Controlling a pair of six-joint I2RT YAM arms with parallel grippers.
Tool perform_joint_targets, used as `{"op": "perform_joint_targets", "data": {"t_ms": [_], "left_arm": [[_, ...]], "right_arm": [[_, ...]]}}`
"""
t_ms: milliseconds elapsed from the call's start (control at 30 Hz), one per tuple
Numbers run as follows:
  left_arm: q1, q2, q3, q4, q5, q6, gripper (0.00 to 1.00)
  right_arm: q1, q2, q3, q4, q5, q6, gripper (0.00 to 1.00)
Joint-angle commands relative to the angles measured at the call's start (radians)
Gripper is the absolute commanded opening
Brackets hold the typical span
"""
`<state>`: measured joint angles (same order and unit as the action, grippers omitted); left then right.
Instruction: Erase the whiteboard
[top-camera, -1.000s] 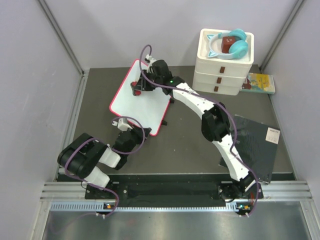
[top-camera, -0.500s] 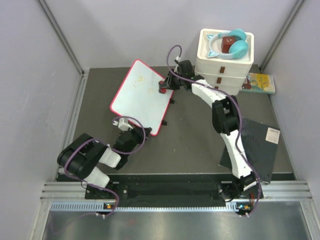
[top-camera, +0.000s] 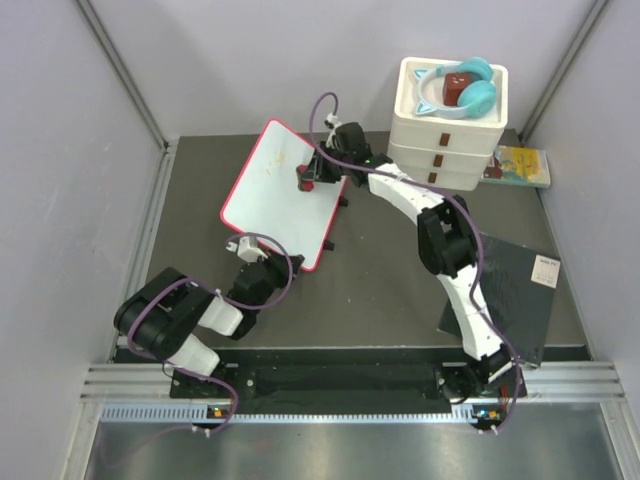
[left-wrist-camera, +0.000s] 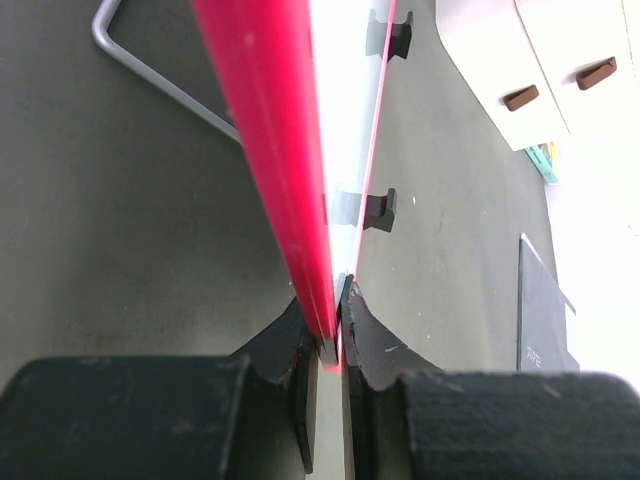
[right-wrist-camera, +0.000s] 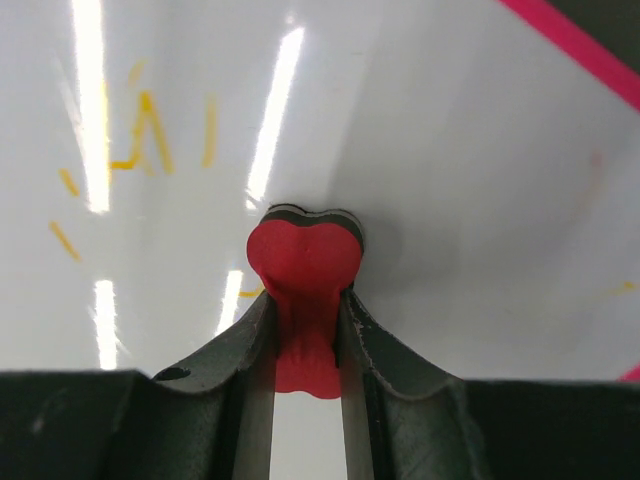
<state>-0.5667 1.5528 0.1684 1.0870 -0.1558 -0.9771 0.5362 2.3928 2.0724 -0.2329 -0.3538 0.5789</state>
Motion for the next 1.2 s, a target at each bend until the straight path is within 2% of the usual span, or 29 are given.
{"op": "perform_joint_targets", "data": {"t_ms": [0,167,367,567,1000,1167], "left_arm": [[-0.010,0.053,-0.053,-0.438,-0.014,0.126,0.00],[-0.013,0.050,-0.053,-0.441,-0.018,0.126,0.00],[-0.019,0.050,-0.049,-0.450,-0.021,0.132,0.00],[-0.025,0.047,-0.044,-0.460,-0.021,0.138,0.00],[-0.035,0.046,-0.041,-0.467,-0.031,0.140,0.00],[-0.038,0.046,-0.040,-0.472,-0.034,0.143,0.00]], "right_arm": [[0.126,-0.023,0.080,-0.016,-0.109,-0.016,0.00],[0.130,0.009,0.120,0.015,-0.151,0.010,0.00],[0.119,0.054,0.146,0.000,-0.090,0.007,0.00],[0.050,0.104,0.143,-0.011,-0.037,0.038,0.00],[-0.090,0.078,0.025,-0.052,0.090,0.038,0.00],[-0.101,0.057,-0.043,0.006,0.064,0.030,0.00]]}}
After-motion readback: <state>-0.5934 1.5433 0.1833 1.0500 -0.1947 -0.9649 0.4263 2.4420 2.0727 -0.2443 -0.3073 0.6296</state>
